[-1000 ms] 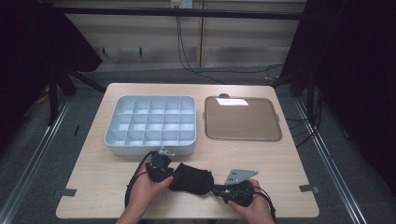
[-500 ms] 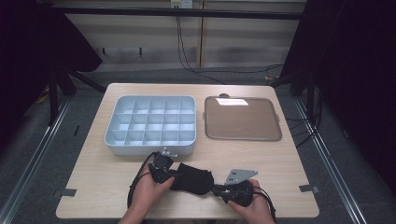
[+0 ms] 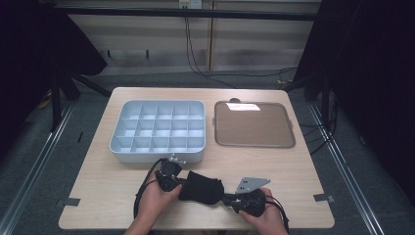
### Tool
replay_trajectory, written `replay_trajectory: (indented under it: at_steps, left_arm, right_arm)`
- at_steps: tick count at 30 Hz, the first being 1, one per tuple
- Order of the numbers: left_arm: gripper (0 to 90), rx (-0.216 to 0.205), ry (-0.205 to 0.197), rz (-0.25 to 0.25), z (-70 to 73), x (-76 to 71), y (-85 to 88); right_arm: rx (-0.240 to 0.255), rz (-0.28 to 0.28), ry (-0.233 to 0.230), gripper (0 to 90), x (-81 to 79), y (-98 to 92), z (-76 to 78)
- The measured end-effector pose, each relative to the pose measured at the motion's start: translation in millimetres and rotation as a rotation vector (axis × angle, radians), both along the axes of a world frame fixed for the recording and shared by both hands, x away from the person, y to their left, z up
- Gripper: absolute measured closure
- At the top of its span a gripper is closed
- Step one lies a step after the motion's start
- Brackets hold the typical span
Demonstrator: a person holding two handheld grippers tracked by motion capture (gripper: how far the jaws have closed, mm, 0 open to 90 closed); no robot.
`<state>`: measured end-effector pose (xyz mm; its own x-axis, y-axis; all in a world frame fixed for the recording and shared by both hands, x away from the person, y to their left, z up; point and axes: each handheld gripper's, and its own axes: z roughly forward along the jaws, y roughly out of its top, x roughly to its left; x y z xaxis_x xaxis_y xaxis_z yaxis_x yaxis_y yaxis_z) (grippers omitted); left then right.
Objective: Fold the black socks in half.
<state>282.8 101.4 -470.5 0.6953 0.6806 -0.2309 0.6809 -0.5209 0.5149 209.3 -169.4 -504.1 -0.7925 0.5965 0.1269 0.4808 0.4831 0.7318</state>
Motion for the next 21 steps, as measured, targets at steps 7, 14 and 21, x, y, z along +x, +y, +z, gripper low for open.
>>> replay_trajectory:
  at_steps: [7,14,21]
  left_arm:
    - [82.3,-0.011,-0.019,-0.010,10.2,-2.5,-1.2]
    - [82.3,-0.001,-0.028,-0.031,17.7,-4.0,-3.3]
    - [82.3,-0.018,-0.036,-0.042,23.5,-5.5,-6.2]
  right_arm:
    - [0.000,0.003,-0.002,79.7,0.4,0.2,0.0]
    - [0.003,0.001,0.000,79.7,0.6,0.5,-0.2]
    - [0.009,-0.003,0.004,79.7,0.7,0.8,-0.5]
